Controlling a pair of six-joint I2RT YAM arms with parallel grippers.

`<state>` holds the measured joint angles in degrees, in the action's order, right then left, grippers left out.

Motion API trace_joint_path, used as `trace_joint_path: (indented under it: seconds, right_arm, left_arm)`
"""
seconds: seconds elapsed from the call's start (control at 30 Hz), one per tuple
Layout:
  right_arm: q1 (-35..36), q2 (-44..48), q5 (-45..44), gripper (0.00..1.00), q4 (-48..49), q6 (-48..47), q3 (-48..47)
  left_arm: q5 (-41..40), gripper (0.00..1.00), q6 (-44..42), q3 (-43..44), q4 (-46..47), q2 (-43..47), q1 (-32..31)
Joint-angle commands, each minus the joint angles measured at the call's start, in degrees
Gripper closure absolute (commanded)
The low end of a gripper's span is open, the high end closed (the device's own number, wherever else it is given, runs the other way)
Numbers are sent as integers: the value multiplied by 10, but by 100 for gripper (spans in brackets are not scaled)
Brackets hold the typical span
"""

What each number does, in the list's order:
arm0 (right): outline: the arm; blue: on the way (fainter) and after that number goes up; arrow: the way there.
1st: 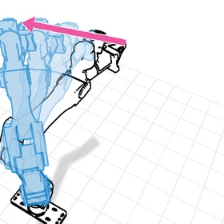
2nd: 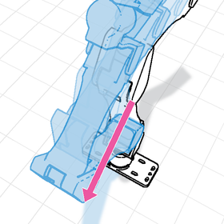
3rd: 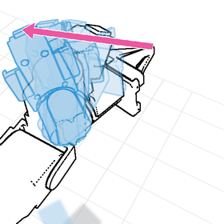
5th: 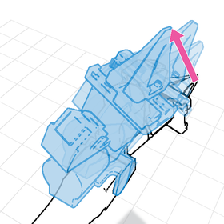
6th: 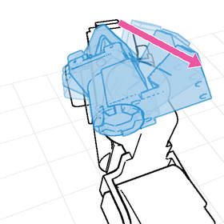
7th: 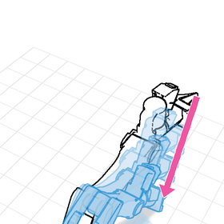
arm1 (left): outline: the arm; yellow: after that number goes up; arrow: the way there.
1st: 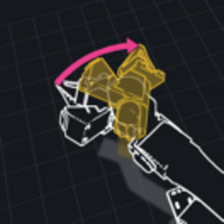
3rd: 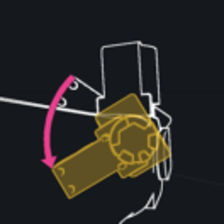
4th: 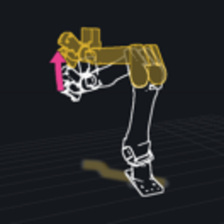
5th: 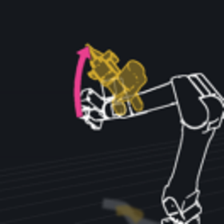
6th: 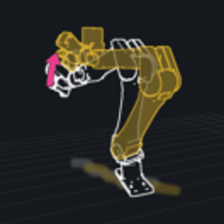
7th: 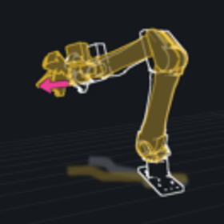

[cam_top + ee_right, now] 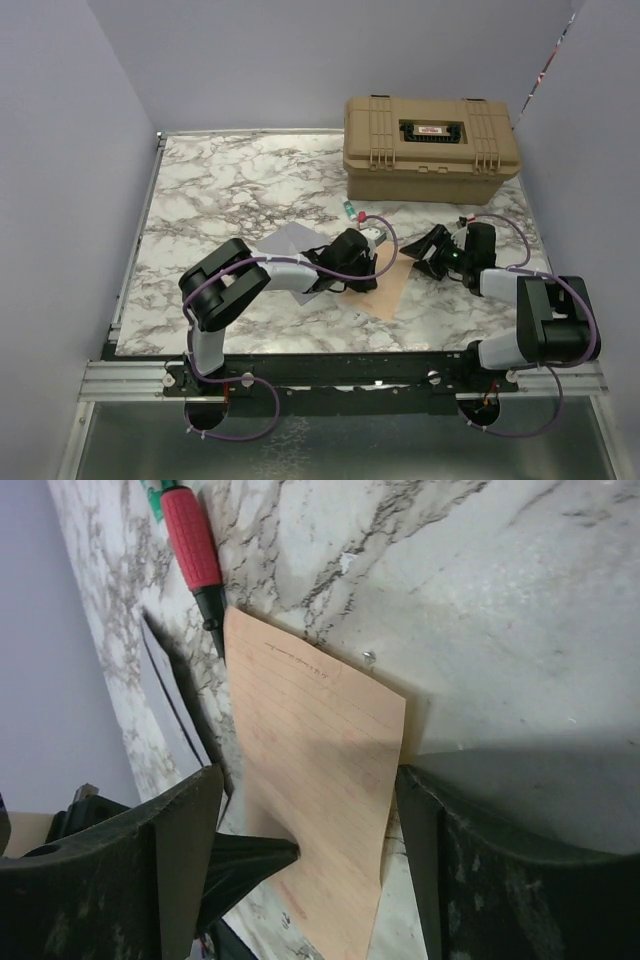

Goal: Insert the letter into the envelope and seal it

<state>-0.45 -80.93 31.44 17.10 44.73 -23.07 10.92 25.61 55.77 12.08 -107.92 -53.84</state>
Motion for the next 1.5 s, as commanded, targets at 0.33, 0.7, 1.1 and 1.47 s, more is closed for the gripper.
trace_joint_path:
  seconds: [0.33, 0.7, 1.1, 1.47]
  right_arm:
    - [0, -58, 204, 28, 202, 19, 41]
    - [0, -40, 122, 91, 121, -66, -1]
    - [0, 120, 111, 100, -33, -117, -131]
    - [0, 166, 289, 100, -73, -93, -365]
  left_arm:
    - [-22, 98, -32, 1, -98, -55, 2]
    - [-20, 97, -24, 17, -109, -18, 19]
    - [-41, 6, -30, 76, -143, 151, 85]
    - [-10, 1, -109, 207, -170, 278, 154]
